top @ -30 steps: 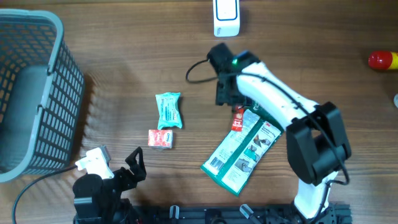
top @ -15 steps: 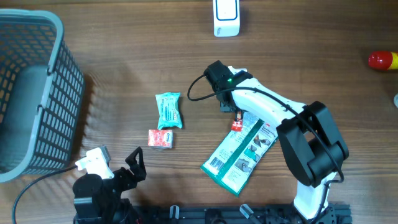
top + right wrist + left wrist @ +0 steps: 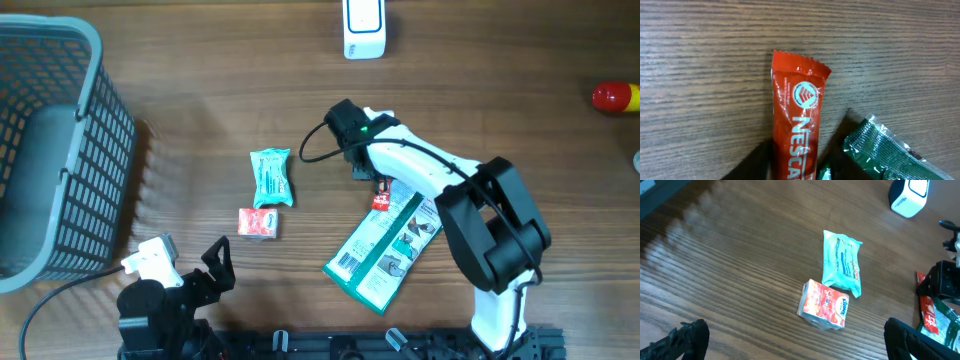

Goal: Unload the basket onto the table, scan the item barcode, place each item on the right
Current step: 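Reach the right gripper to the red sauce sachet and grasp it, then lift the red sachet and hold it up at the white scanner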

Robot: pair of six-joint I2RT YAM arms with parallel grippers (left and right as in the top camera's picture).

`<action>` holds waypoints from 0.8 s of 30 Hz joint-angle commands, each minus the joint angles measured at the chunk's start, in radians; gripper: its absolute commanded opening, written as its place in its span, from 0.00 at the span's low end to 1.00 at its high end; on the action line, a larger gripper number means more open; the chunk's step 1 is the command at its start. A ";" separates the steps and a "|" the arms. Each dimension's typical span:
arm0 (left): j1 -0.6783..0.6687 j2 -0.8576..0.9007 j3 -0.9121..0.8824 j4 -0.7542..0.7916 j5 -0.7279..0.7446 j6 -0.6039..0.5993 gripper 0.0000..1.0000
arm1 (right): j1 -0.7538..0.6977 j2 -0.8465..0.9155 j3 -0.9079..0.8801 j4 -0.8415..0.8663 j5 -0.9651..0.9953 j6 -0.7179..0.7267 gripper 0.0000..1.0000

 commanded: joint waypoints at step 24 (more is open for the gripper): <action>-0.004 -0.006 0.000 0.003 0.012 -0.005 1.00 | -0.186 -0.036 0.328 -0.507 -1.324 -0.064 0.04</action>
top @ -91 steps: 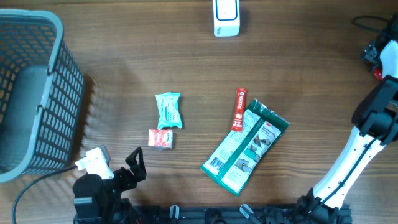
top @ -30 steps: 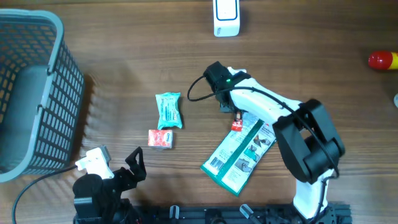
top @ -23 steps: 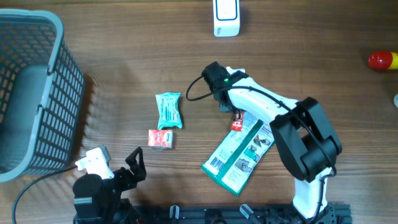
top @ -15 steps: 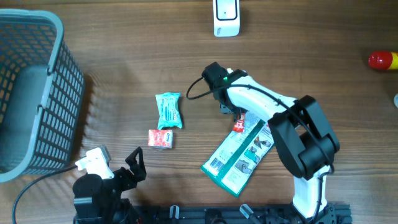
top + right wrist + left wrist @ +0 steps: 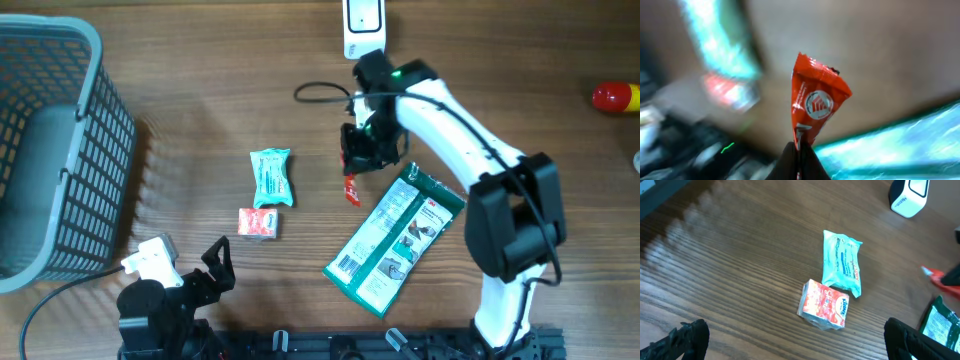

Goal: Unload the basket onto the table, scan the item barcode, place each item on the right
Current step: 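Lift the red sachet and hold it up at the white scanner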

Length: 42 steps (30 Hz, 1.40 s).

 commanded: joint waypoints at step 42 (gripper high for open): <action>-0.004 -0.006 0.000 0.003 0.012 -0.005 1.00 | -0.069 -0.027 0.011 -0.060 -0.791 0.331 0.04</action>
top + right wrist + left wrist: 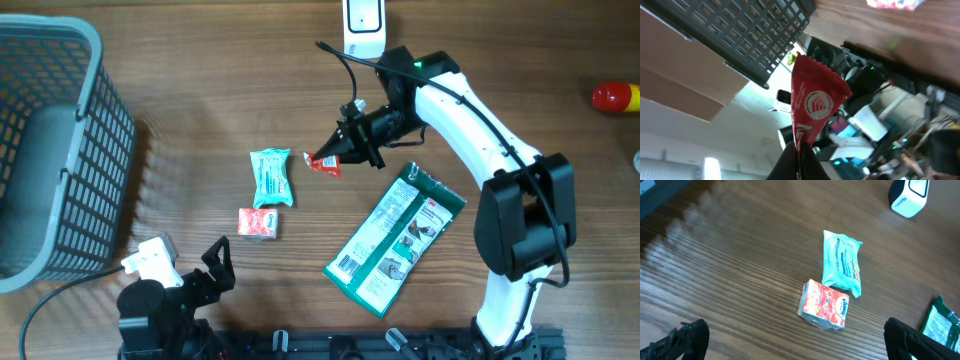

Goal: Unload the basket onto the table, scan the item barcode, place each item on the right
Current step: 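Lift the red sachet and hold it up at the white scanner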

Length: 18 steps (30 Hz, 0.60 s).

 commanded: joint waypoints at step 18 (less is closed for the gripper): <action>-0.004 -0.006 0.000 0.003 0.012 -0.005 1.00 | -0.010 -0.018 0.010 0.238 0.950 0.114 0.04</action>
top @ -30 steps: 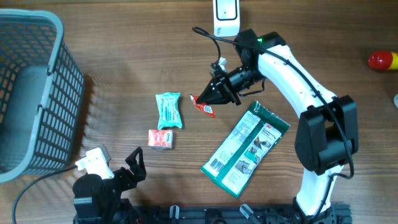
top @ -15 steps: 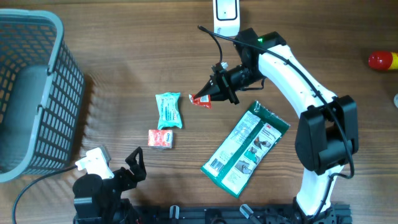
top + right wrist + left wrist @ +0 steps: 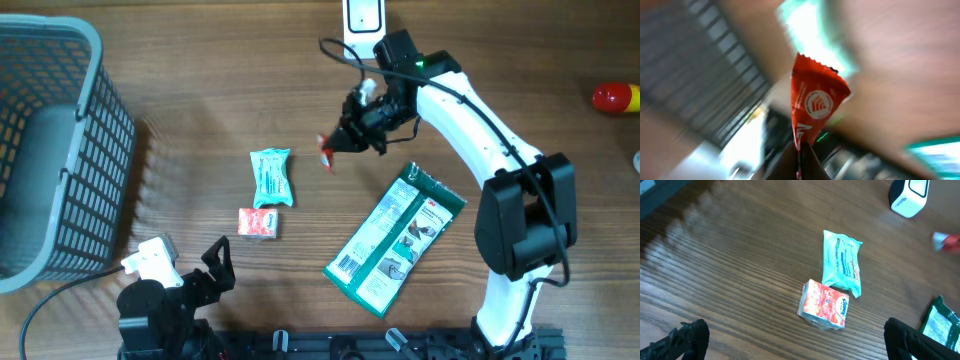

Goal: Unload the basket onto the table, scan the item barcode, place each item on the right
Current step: 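Lift the red sachet and hold it up at the white scanner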

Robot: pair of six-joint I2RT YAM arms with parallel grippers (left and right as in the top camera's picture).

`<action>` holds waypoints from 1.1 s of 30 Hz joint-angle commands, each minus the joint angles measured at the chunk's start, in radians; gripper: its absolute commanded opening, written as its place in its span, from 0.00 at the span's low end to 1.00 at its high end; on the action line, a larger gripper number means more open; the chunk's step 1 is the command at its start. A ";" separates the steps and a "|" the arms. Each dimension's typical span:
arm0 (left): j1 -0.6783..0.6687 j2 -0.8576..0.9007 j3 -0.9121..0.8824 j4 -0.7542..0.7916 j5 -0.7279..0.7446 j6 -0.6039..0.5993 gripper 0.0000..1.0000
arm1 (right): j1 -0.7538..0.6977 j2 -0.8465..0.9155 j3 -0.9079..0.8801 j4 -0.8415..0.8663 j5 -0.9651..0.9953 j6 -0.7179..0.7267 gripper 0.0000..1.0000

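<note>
My right gripper (image 3: 343, 141) is shut on a red Nescafe sachet (image 3: 812, 100), held in the air below the white barcode scanner (image 3: 363, 27) at the table's far edge. From above, the red sachet (image 3: 327, 150) sticks out to the left of the fingers. The right wrist view is blurred behind the sachet. The left wrist view catches the sachet (image 3: 946, 241) at its right edge and the scanner (image 3: 909, 197) at top right. My left gripper (image 3: 795, 335) rests open at the near left, its fingertips (image 3: 687, 337) far apart.
A teal wipes pack (image 3: 271, 177) and a small red-and-white tissue pack (image 3: 258, 223) lie left of centre. A green-and-white pouch (image 3: 393, 237) lies near the middle right. A grey basket (image 3: 60, 140) fills the left side. A red-and-yellow object (image 3: 616, 97) shows at the right edge.
My right gripper has lifted slightly toward the scanner and turned, so the sachet now shows edge-on from above. The left arm has not moved.
My right gripper was down at the red sachet beside the green pouch. Then it held the sachet lifted clear of the table. Later it pointed the sachet leftward near the wipes pack, and now holds it just below the scanner.
</note>
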 commanded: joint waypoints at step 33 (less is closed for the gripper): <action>-0.004 -0.006 0.000 0.003 0.012 -0.006 1.00 | -0.081 0.038 0.048 0.586 1.016 0.015 0.05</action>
